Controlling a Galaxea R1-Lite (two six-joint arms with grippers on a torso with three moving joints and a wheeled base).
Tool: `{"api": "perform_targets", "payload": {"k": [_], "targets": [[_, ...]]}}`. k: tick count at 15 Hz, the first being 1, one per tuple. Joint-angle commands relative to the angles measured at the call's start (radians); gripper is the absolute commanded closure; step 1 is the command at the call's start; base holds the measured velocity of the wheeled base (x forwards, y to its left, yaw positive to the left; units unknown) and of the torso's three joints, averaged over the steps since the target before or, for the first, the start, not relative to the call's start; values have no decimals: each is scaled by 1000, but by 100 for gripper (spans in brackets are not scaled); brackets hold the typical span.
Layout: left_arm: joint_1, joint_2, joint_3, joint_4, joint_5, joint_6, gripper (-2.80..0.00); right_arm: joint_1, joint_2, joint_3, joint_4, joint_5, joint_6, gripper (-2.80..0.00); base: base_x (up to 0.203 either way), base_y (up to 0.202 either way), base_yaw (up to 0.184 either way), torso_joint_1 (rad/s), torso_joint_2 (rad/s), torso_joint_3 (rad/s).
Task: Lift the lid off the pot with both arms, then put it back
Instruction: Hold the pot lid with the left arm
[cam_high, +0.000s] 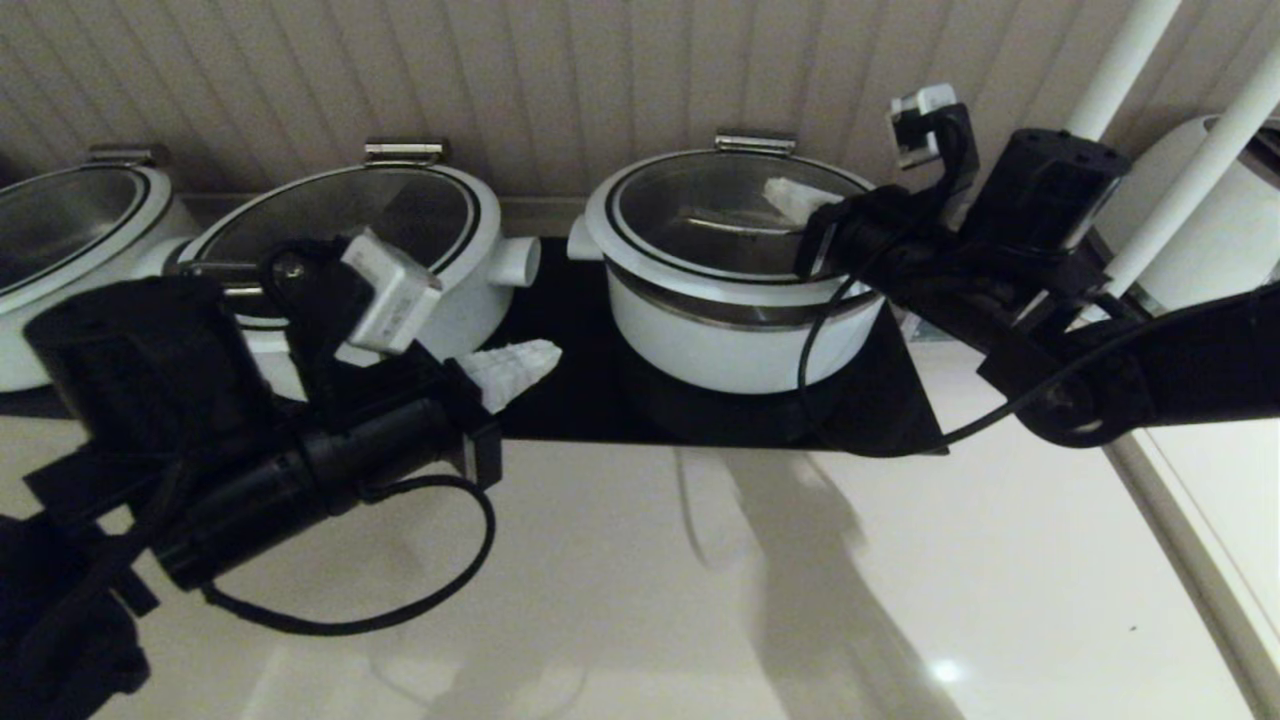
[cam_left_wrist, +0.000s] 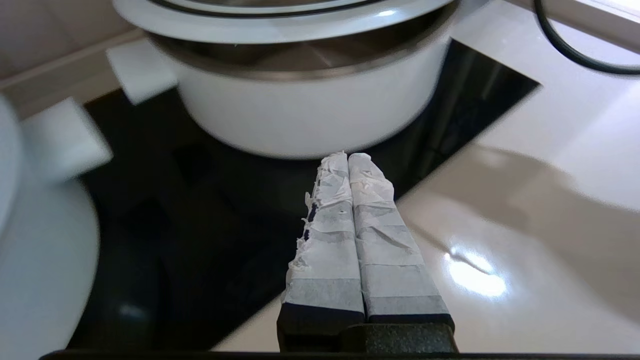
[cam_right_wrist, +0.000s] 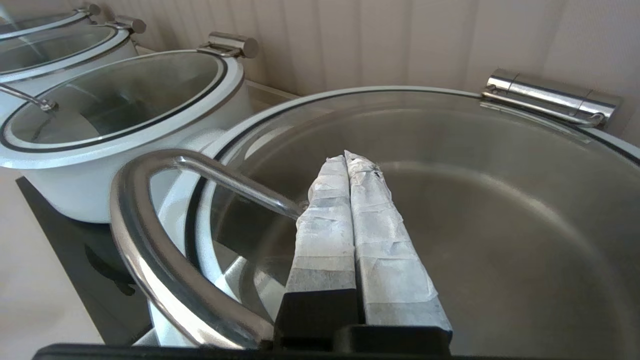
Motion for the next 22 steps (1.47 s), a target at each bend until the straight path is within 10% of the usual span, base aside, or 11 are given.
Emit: {"api": "perform_targets", "payload": {"k": [1, 5, 22], "targets": [[-25, 118, -37, -39, 14, -1, 0, -2, 9, -2, -4, 2, -1, 0, 0, 0, 0, 0, 0, 0], [-63, 257, -108, -194, 72, 0, 0, 0, 31, -46, -2, 2, 1, 0, 0, 0, 0, 0, 0, 0], [-62, 308, -233, -189, 102, 0, 0, 9, -57, -38, 40, 4, 4, 0, 0, 0, 0, 0, 0, 0]]}}
